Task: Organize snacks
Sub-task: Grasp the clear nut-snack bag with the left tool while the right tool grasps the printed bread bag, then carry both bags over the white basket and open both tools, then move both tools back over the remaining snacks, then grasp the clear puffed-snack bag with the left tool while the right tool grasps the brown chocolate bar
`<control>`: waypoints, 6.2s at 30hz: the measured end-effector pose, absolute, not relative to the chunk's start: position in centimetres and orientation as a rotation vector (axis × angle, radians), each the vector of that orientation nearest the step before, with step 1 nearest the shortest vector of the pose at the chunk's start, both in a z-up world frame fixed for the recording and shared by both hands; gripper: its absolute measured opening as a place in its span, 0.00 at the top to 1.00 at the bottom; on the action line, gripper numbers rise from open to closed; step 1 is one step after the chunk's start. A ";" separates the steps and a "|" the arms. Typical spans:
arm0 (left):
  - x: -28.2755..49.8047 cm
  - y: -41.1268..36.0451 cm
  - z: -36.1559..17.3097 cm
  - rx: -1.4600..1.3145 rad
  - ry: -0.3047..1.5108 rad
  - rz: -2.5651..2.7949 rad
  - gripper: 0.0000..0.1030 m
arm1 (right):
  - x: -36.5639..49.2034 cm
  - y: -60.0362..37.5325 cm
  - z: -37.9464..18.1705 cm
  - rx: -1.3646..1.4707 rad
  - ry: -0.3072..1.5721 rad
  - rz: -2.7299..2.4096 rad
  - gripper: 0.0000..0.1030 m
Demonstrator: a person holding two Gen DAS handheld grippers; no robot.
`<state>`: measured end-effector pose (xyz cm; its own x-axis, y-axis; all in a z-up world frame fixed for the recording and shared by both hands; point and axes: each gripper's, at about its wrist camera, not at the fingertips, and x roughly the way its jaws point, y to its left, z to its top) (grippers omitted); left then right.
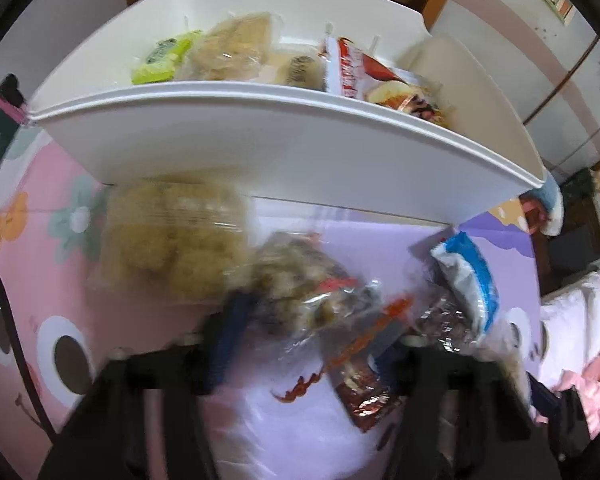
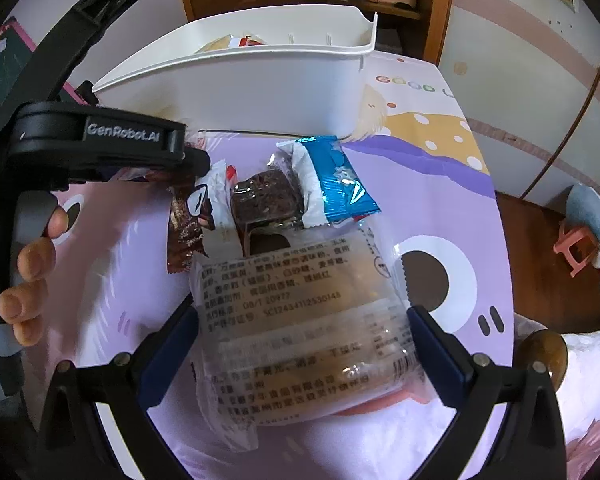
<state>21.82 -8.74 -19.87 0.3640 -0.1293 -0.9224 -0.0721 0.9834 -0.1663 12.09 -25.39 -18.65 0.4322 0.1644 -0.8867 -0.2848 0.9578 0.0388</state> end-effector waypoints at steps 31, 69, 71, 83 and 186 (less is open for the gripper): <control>7.2 -0.4 -11.9 -0.170 1.063 -0.164 0.63 | 6.3 -23.5 -12.6 -0.013 1.048 0.283 0.21; 30.9 1.1 8.4 0.017 0.745 -0.109 0.62 | 28.2 -20.2 10.2 0.007 0.653 0.170 0.20; 32.1 0.9 7.1 0.014 0.758 -0.126 0.62 | 29.2 -20.0 9.1 0.007 0.673 0.167 0.20; 36.9 1.4 -0.1 -0.013 0.877 -0.126 0.62 | 33.9 -18.5 2.8 -0.013 0.802 0.143 0.19; 23.2 0.3 -18.7 0.034 1.214 -0.265 0.20 | 16.2 -14.5 -18.0 -0.275 1.029 0.420 0.30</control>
<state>23.19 0.32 -18.71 0.3226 -0.1837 -0.9285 0.2202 0.9686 -0.1151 16.20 -14.51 -18.04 0.4466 0.2077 -0.8703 -0.4609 0.8871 -0.0248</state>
